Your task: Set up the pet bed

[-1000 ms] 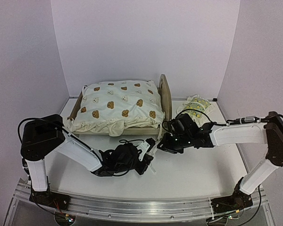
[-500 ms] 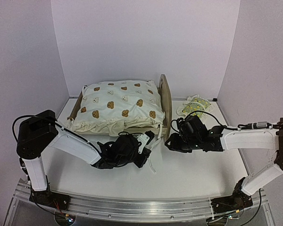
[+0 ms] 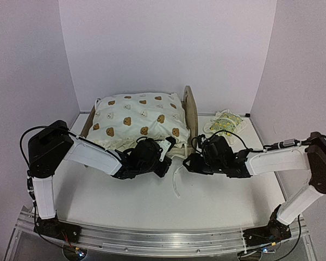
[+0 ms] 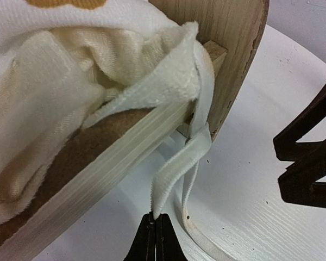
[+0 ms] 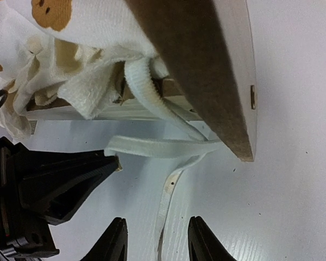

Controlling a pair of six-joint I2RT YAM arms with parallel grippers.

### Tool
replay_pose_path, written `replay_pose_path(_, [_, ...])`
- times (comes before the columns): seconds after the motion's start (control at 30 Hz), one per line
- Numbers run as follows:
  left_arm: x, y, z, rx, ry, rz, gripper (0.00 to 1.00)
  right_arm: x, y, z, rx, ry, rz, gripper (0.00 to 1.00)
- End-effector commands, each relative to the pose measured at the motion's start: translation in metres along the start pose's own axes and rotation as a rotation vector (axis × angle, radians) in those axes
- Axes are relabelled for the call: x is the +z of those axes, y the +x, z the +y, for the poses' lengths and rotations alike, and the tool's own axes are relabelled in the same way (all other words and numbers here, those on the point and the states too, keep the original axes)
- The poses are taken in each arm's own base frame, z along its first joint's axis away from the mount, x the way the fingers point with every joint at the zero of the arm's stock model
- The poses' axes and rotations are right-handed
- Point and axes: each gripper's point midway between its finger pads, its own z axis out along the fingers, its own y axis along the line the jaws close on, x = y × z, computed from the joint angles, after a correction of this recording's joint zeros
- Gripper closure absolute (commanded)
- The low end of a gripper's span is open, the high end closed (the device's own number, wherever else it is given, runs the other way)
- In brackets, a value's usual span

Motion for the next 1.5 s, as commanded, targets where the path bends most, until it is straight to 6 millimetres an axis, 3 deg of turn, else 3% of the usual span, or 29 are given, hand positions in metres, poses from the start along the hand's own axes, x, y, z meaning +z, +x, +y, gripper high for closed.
replay_pose_path(0.0, [0.005, -0.003, -0.005, 0.016, 0.022, 0.001, 1.00, 0.008, -0.019, 0.013, -0.050, -0.044, -0.090, 0.61])
replay_pose_path(0.3, [-0.003, 0.005, -0.004, 0.001, 0.027, 0.012, 1.00, 0.023, -0.038, 0.013, -0.145, 0.032, -0.170, 0.59])
replay_pose_path(0.57, [-0.007, 0.008, -0.010, -0.013, 0.066, 0.013, 1.00, 0.034, -0.047, 0.027, -0.244, 0.043, -0.203, 0.58])
replay_pose_path(0.9, [-0.009, 0.009, -0.011, -0.017, 0.079, 0.008, 1.00, 0.040, -0.031, 0.063, -0.341, -0.049, -0.208, 0.56])
replay_pose_path(1.1, [-0.014, 0.004, -0.012, -0.018, 0.087, -0.005, 1.00, 0.029, -0.028, 0.074, -0.377, -0.030, -0.246, 0.56])
replay_pose_path(1.17, [-0.016, 0.004, -0.012, -0.019, 0.088, -0.007, 1.00, 0.029, -0.035, 0.072, -0.385, 0.008, -0.272, 0.56])
replay_pose_path(1.33, [-0.023, 0.002, -0.007, -0.016, 0.066, -0.004, 1.00, 0.028, -0.052, 0.044, -0.374, 0.209, -0.338, 0.56])
replay_pose_path(1.47, [-0.025, 0.003, -0.004, -0.020, 0.057, 0.000, 1.00, 0.033, -0.054, 0.043, -0.367, 0.236, -0.337, 0.55])
